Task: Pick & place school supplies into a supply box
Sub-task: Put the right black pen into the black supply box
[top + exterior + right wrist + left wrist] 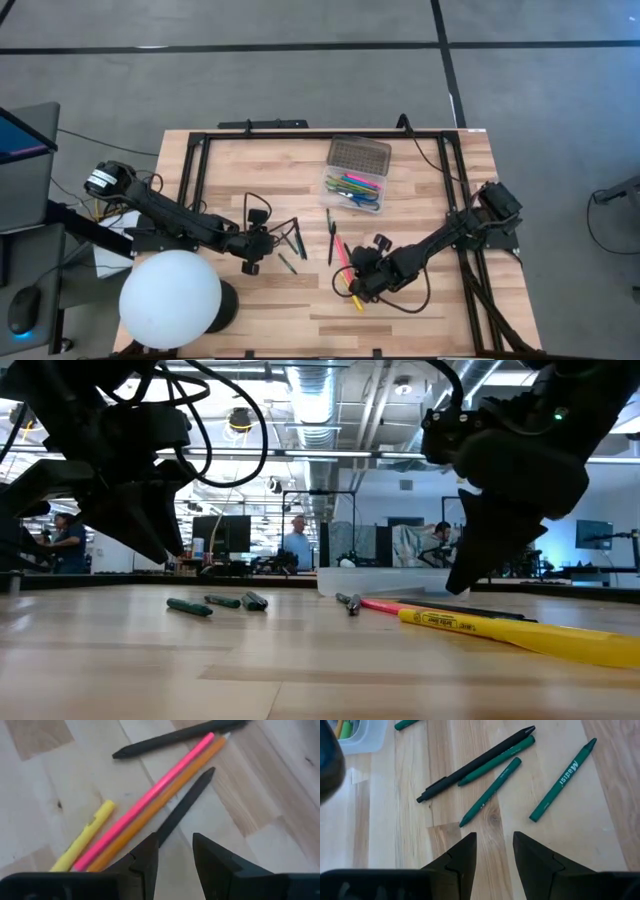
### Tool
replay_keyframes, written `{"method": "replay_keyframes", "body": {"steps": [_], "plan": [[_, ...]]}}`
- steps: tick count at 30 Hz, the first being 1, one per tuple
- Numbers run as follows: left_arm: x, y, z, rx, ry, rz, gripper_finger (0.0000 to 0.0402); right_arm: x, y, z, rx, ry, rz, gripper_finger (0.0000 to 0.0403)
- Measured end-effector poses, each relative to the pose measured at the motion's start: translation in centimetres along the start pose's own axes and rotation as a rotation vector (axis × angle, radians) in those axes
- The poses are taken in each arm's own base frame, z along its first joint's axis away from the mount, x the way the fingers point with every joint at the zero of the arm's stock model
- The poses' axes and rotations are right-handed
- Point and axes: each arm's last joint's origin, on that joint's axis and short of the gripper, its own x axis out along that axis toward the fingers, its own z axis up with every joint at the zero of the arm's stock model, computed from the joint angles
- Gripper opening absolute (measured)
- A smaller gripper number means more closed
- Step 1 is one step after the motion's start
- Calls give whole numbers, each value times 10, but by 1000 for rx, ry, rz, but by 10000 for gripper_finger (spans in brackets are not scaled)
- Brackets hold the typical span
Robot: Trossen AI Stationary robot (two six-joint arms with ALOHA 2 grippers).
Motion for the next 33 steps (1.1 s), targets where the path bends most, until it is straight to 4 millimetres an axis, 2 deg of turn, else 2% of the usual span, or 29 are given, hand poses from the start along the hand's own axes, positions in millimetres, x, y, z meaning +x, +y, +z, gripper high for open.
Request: {"method": "replay_keyframes", "body": {"steps": [4, 14, 21, 28, 33], "plan": [[0, 0, 0, 3, 0, -1, 124, 1, 0, 0, 22, 1, 2, 112], [0, 0, 0, 2, 0, -2, 124, 18, 2, -2, 36, 58, 11, 112], [0, 0, 0, 3, 0, -2, 124, 19, -2, -3, 29, 102, -2, 109], [0, 0, 0, 3, 0, -2, 124, 15, -12, -11, 4, 240, -64, 69], [0, 0, 0, 4, 0, -1, 124, 14, -13, -14, -40, 309, -42, 30]]}}
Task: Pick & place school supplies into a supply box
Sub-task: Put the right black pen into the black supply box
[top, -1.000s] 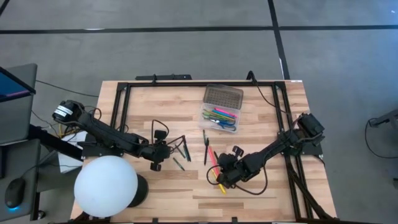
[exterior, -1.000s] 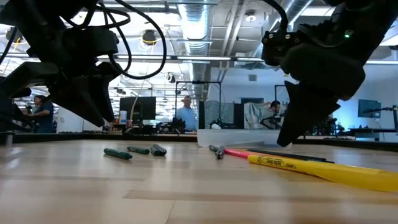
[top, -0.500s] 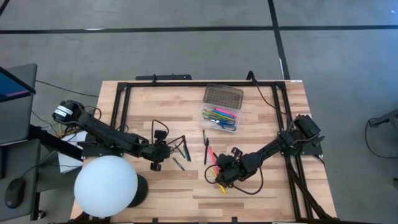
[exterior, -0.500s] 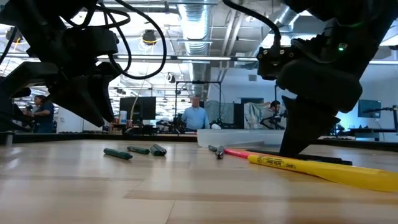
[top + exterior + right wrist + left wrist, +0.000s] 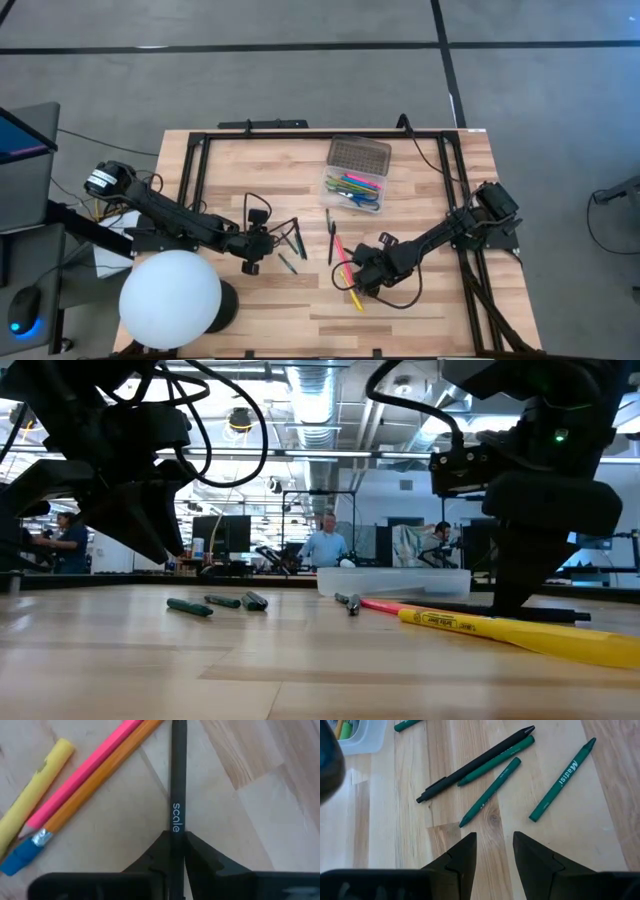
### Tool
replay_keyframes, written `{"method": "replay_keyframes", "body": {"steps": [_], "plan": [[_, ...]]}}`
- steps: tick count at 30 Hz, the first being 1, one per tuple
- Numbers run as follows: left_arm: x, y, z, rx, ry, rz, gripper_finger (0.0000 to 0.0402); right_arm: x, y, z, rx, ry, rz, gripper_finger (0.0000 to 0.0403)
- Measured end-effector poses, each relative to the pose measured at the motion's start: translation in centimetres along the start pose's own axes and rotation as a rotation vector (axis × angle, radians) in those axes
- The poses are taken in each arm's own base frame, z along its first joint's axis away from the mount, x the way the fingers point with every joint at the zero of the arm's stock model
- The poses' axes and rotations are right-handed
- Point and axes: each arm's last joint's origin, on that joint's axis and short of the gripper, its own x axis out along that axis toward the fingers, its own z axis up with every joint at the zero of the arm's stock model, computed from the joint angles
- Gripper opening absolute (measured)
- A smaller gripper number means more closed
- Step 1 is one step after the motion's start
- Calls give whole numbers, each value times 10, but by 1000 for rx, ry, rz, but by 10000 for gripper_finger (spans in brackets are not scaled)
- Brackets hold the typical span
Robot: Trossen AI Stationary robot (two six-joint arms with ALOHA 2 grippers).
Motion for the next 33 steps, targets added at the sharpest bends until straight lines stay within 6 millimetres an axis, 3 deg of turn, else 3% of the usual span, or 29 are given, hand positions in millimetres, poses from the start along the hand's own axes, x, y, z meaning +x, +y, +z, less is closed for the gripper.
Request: {"method": "replay_keyframes", "body": {"steps": [4, 17, 33], "plan": [[0, 0, 0, 0, 0, 0, 124, -2, 0, -1, -25, 35, 17, 8], [0, 0, 0, 0, 0, 6, 124, -17, -1, -8, -24, 233, -28, 13], [0, 1, 6, 5, -57, 22, 124, -17, -1, -8, -63, 223, -34, 9]]}}
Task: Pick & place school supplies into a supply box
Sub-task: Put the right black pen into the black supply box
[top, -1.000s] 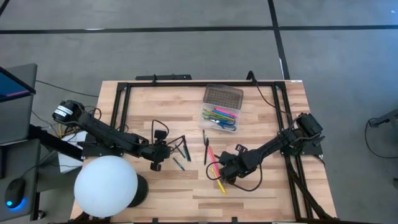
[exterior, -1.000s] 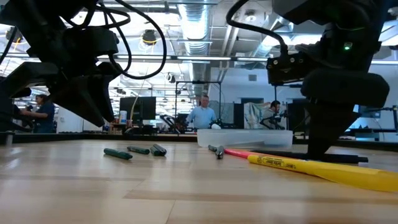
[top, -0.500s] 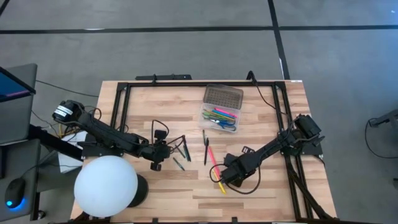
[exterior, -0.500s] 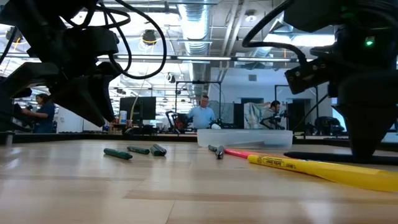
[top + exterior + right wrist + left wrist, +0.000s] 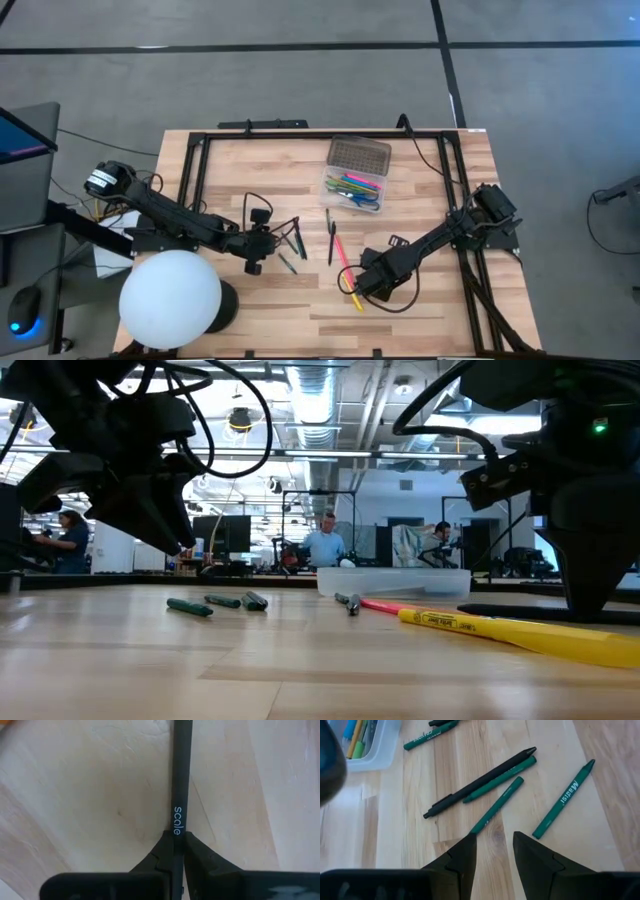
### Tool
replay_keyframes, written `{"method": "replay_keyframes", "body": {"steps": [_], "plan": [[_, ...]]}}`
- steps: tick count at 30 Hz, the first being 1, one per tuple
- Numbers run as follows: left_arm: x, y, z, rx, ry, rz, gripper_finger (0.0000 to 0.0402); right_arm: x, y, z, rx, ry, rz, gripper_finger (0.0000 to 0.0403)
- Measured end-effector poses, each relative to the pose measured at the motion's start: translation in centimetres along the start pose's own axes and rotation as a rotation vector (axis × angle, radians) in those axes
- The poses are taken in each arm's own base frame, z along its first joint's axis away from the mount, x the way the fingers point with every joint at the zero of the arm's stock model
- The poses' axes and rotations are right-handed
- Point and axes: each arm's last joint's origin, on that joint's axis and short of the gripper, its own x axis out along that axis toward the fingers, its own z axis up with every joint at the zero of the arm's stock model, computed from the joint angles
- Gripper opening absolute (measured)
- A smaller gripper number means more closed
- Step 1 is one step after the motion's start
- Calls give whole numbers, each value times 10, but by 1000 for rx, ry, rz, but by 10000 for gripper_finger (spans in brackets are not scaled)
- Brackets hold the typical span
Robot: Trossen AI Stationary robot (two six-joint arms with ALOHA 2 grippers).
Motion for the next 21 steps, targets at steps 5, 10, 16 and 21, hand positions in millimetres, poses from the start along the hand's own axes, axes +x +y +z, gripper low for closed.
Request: {"method": "replay_keyframes", "body": {"steps": [5, 10, 16, 21], "plan": [[0, 0, 0, 0, 0, 1, 124, 0, 0, 0, -4, -2, 0, 13], [0, 0, 0, 0, 0, 0, 124, 0, 0, 0, -4, -11, -10, 9], [0, 0, 0, 0, 1, 0, 124, 0, -1, 1, -5, -22, -22, 10], [0, 0, 0, 1, 1, 1, 124, 0, -4, -2, -9, 2, -59, 9]]}}
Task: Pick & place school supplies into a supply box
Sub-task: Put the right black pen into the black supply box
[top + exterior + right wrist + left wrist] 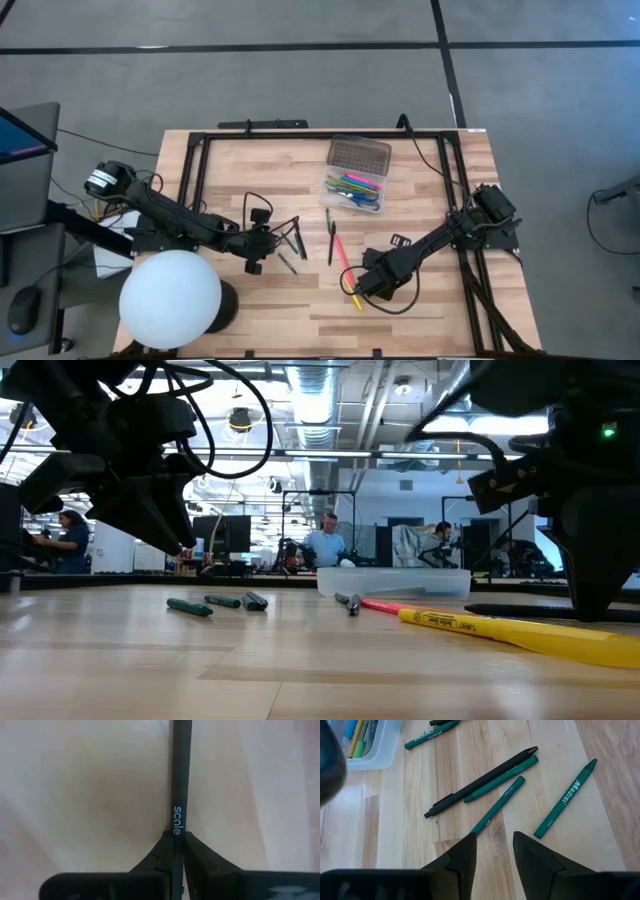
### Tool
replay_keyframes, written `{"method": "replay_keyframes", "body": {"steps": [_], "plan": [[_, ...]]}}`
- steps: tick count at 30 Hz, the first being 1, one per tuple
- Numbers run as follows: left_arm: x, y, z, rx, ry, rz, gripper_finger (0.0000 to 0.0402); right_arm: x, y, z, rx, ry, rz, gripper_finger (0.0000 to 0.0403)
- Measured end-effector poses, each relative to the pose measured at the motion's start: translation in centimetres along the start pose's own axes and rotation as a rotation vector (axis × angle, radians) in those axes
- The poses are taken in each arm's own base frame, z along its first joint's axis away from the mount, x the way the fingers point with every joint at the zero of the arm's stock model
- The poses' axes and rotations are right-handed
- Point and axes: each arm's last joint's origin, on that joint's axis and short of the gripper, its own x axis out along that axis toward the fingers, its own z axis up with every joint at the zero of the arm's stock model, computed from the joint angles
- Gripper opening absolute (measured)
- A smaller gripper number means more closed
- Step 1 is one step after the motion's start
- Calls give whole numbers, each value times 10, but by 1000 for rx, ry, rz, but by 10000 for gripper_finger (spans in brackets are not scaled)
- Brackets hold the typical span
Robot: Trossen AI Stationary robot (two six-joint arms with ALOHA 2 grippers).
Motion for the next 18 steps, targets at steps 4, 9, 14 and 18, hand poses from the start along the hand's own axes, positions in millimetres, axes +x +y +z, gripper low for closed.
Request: {"method": "replay_keyframes", "body": {"steps": [4, 9, 14, 18], "plan": [[0, 0, 0, 3, -1, 0, 124, -6, -4, 0, -10, -2, -77, 9], [0, 0, 0, 2, -1, 1, 124, -19, -6, 3, -24, -36, -148, 9], [0, 0, 0, 2, -1, 1, 124, -35, -8, 10, -99, -119, -234, 9], [0, 0, 0, 2, -2, 1, 124, -46, -17, 26, -129, -210, -326, 11]]}}
